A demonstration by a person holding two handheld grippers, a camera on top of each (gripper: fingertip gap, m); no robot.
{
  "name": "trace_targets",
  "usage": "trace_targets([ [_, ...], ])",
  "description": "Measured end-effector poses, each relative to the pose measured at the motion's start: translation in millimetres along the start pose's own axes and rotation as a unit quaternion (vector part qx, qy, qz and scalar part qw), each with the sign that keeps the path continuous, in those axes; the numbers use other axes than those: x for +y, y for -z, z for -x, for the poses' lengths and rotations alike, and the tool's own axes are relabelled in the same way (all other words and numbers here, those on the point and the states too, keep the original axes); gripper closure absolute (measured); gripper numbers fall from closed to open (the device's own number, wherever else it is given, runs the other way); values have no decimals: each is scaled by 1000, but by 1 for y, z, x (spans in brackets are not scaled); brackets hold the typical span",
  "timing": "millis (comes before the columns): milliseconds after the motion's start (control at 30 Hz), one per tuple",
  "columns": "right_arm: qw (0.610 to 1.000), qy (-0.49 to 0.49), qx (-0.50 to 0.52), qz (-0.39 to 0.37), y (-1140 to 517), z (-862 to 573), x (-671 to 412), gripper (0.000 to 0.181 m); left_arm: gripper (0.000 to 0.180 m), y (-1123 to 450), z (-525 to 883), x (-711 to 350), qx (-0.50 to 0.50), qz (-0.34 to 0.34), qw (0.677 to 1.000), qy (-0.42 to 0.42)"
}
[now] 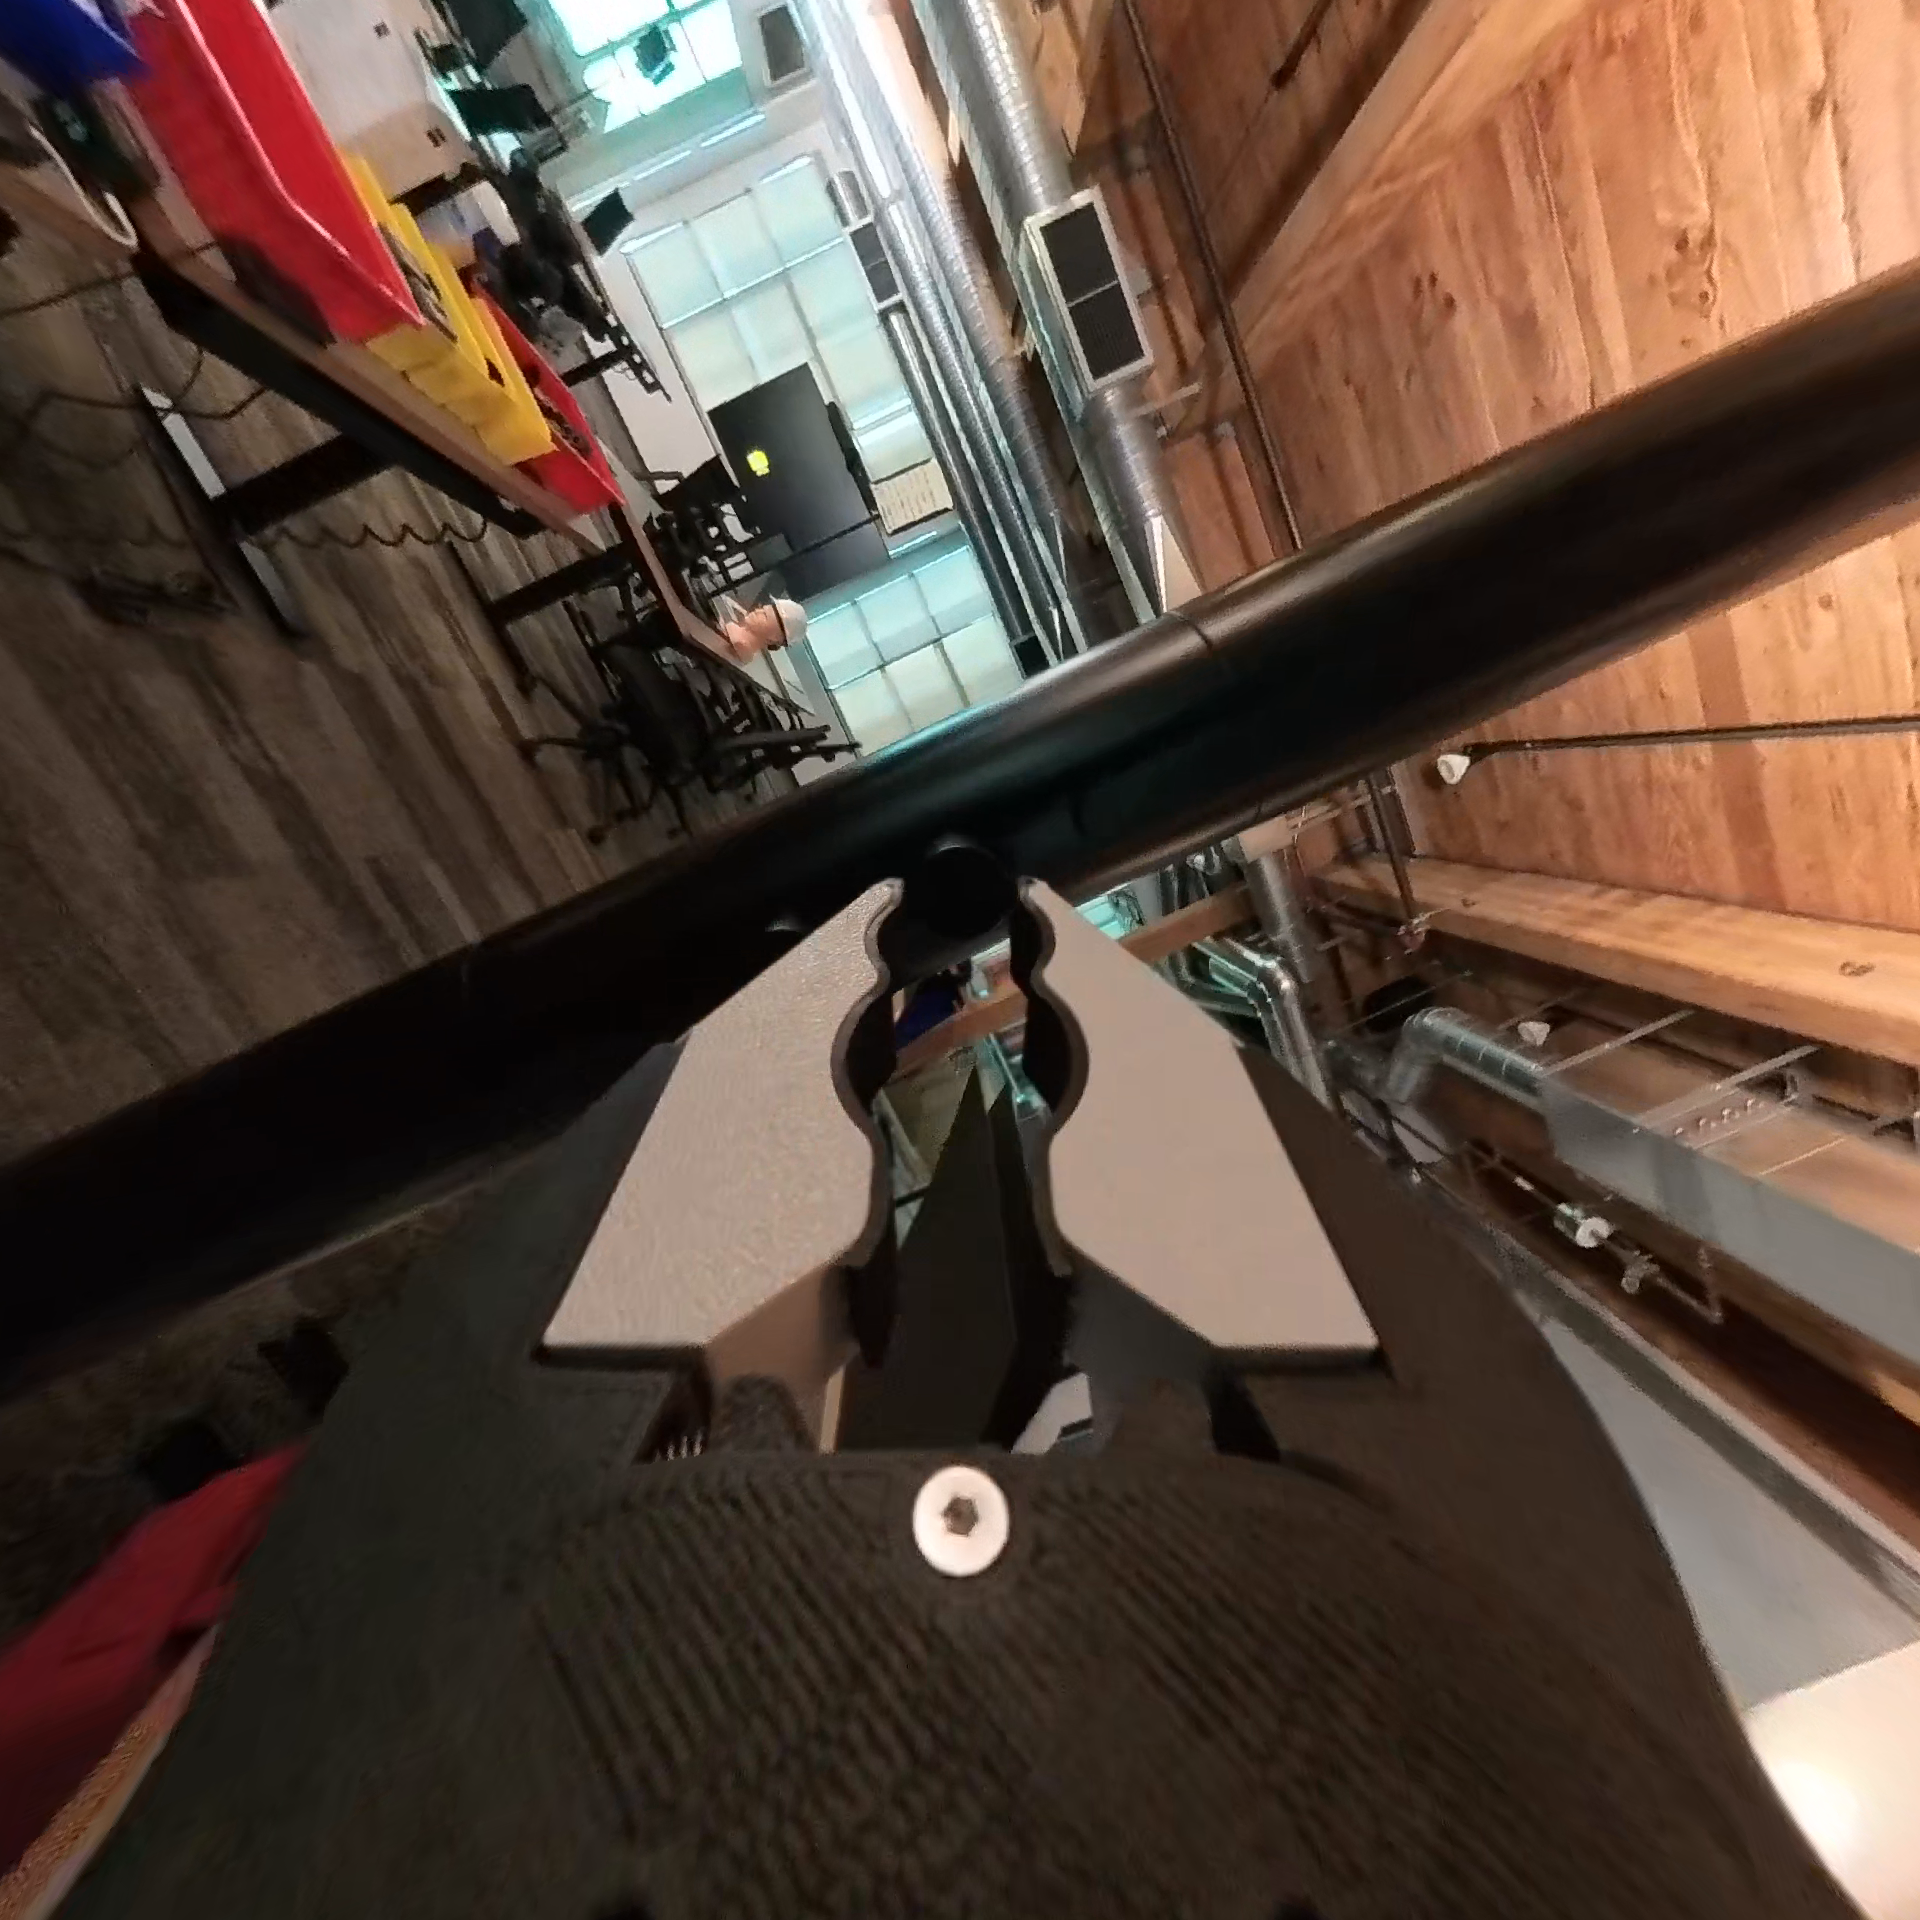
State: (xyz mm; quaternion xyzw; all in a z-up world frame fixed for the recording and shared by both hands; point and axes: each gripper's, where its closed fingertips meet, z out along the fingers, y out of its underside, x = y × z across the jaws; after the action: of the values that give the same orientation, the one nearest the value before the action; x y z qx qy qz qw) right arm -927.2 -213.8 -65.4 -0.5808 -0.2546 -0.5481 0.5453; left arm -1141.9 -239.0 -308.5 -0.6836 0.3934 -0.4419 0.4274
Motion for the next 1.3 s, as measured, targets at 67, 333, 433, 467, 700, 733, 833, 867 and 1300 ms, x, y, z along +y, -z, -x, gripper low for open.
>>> trace_targets([
  [67, 1000, 31, -3, -6, 0, -1, 0, 163, 144, -1, 0, 1, 0, 1, 1000, 2],
  [333, 941, -339, -8, 19, 0, -1, 2, 164, 145, -2, -1, 0, -1, -3, 1000, 1],
  [433, 754, -656, -21, 12, 1, 3, 3, 164, 145, -3, -1, -1, -3, -3, 1000, 0],
  [467, 646, -763, -31, -6, 1, 5, 2, 163, 146, -3, -1, -1, -3, -4, 1000, 0],
  [700, 495, -867, 9, -43, -1, 9, 0, 164, 145, -4, -4, -2, -3, -5, 1000, -7],
  [733, 547, -837, 4, -39, -1, 9, 0, 164, 145, -3, -3, -2, -3, -6, 1000, -6],
  [833, 732, -681, 5, -3, 1, 5, 4, 157, 143, 0, 0, -4, -5, -8, 1000, -3],
  [867, 793, -609, 12, 4, 3, 2, 4, 154, 142, 0, 1, -4, -5, -9, 1000, -4],
  [1300, 999, -3, 2, 40, -2, 3, 0, 164, 131, 0, 2, -7, -3, -17, 1000, -1],
])
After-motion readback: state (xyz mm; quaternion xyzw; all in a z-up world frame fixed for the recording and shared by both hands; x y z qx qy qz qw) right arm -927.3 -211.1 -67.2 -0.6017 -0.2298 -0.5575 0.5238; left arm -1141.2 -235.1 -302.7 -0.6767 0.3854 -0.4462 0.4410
